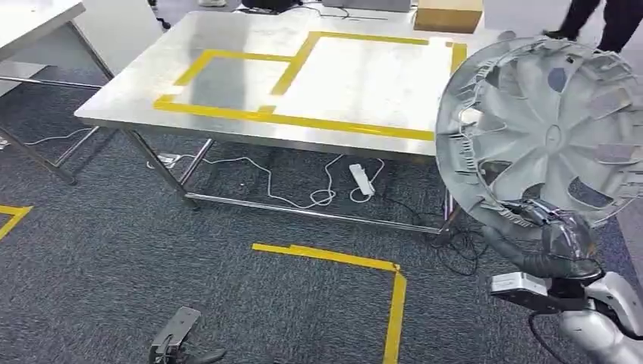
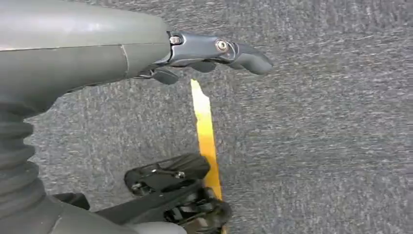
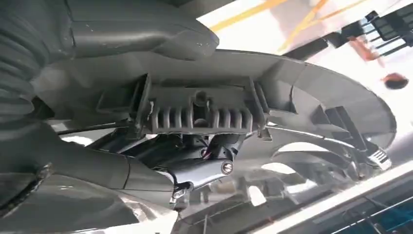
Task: Take the parts from the cabinet and place them on the table.
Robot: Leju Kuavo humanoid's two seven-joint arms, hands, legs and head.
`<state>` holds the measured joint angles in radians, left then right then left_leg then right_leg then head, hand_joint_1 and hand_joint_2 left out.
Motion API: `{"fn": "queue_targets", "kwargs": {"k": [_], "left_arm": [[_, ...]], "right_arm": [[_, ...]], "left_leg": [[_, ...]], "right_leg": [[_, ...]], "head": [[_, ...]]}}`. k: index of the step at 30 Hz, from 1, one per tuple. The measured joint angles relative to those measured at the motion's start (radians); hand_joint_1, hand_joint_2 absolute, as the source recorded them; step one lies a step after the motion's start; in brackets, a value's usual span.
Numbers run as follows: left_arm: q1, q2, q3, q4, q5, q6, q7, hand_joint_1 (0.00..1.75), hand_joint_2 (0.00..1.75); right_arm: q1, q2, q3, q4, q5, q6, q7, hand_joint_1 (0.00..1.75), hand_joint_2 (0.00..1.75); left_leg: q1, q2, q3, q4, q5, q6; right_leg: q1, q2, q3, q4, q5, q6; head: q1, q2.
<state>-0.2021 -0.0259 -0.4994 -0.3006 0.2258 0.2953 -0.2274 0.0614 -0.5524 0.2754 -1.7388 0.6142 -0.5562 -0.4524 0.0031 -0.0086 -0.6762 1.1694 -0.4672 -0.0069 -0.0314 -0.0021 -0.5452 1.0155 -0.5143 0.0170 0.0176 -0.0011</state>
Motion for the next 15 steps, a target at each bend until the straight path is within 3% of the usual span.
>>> {"fn": "queue_targets", "kwargs": {"k": [1,2,6,8,9,11,12,13,14,15], "left_arm": [[-0.001,0.0,0.0,0.0,0.0,0.0,0.0,0.0,1.75],[-0.002,0.0,0.0,0.0,0.0,0.0,0.0,0.0,1.75],[0.0,0.001,0.0,0.0,-0.002,0.0,0.001,0.0,1.75],[-0.002,0.002,0.0,0.0,-0.004,0.0,0.0,0.0,1.75],[-0.004,0.002,0.001,0.0,-0.004,0.0,0.0,0.0,1.75],[-0.003,0.001,0.001,0.0,-0.005,-0.003,0.001,0.0,1.75],[-0.001,0.001,0.001,0.0,-0.005,-0.004,0.001,0.0,1.75],[0.001,0.0,0.001,0.0,-0.005,-0.004,0.001,0.0,1.75],[0.001,-0.001,0.001,0.0,-0.005,-0.004,0.001,0.0,1.75],[0.0,-0.001,0.001,0.0,-0.005,-0.004,0.001,0.0,1.75]], "right_arm": [[0.0,0.0,0.0,0.0,0.001,0.0,0.002,1.75,1.75],[0.0,0.0,0.0,0.0,0.001,0.0,0.002,1.75,1.75],[-0.002,0.0,-0.002,0.0,0.005,0.0,0.003,1.75,1.75],[-0.001,0.0,-0.003,0.0,0.004,0.0,0.003,1.75,1.75],[-0.002,0.0,-0.003,0.0,0.004,0.0,0.003,1.75,1.75],[-0.001,0.0,-0.003,0.0,0.005,0.0,0.003,1.75,1.75],[-0.001,0.0,-0.003,0.0,0.005,0.0,0.003,1.75,1.75],[-0.001,0.0,-0.003,0.001,0.004,0.0,0.003,1.75,1.75],[0.0,0.0,-0.003,0.001,0.004,0.0,0.003,1.75,1.75],[0.0,0.0,-0.003,0.001,0.004,0.0,0.004,1.75,1.75]], "left_leg": [[0.0,0.001,0.036,-0.089,0.047,0.005],[-0.004,0.001,0.05,-0.105,0.028,0.009],[-0.009,0.0,0.054,-0.136,0.013,0.03],[-0.002,-0.001,0.066,-0.151,0.015,0.043],[-0.003,-0.001,0.067,-0.15,0.014,0.048],[-0.009,-0.001,0.069,-0.15,0.009,0.055],[-0.011,-0.001,0.072,-0.149,0.006,0.057],[-0.013,-0.001,0.078,-0.149,0.002,0.057],[-0.013,-0.002,0.085,-0.149,-0.003,0.056],[-0.013,-0.002,0.095,-0.149,-0.009,0.055]], "right_leg": [[0.0,0.0,0.009,0.0,-0.006,0.003],[0.003,0.0,0.006,-0.003,-0.009,0.009],[0.003,-0.002,0.007,-0.012,-0.012,0.035],[0.002,-0.001,-0.013,0.021,-0.038,0.039],[0.002,0.0,-0.047,0.091,-0.07,0.039],[0.003,0.0,-0.148,0.268,-0.134,0.042],[0.003,0.0,-0.182,0.316,-0.136,0.042],[0.003,0.0,-0.19,0.31,-0.109,0.041],[0.003,0.0,-0.175,0.261,-0.064,0.04],[0.003,0.0,-0.14,0.176,-0.007,0.037]], "head": [[-0.001,0.0],[0.001,0.0],[-0.001,0.0],[0.003,0.0],[0.006,0.0],[0.007,0.0],[0.007,0.0],[0.007,0.0],[0.007,0.0],[0.007,0.0]]}}
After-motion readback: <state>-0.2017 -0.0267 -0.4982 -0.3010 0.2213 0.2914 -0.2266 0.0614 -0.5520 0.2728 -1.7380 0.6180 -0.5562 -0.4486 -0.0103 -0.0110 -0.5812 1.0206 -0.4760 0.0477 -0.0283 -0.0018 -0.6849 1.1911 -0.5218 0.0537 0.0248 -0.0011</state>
